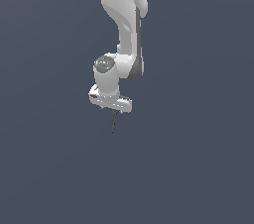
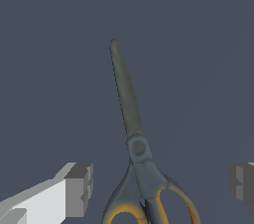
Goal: Pick up the object and move it to a goal position.
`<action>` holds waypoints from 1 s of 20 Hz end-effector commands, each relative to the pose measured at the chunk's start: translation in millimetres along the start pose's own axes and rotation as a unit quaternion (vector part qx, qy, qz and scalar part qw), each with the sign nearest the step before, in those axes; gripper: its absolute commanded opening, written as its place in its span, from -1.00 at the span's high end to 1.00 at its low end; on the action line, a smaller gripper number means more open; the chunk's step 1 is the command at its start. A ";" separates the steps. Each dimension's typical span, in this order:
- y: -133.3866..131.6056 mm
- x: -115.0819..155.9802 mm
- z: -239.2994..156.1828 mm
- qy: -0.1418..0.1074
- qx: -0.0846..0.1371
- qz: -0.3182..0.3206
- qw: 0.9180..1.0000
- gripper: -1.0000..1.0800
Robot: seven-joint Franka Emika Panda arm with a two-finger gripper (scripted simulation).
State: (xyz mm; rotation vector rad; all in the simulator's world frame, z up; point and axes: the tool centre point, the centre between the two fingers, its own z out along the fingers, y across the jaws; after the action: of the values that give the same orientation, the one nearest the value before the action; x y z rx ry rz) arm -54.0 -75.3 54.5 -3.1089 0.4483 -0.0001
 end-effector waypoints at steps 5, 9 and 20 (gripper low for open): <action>0.8 -1.5 27.5 0.000 0.000 0.001 1.000 -0.92; 1.0 -1.5 42.2 0.000 0.000 0.001 1.000 -0.92; 0.9 -1.0 46.7 0.000 0.000 0.001 1.000 1.00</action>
State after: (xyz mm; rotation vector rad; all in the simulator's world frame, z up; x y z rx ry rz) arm -56.1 -76.6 9.5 -3.1085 0.4542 0.0015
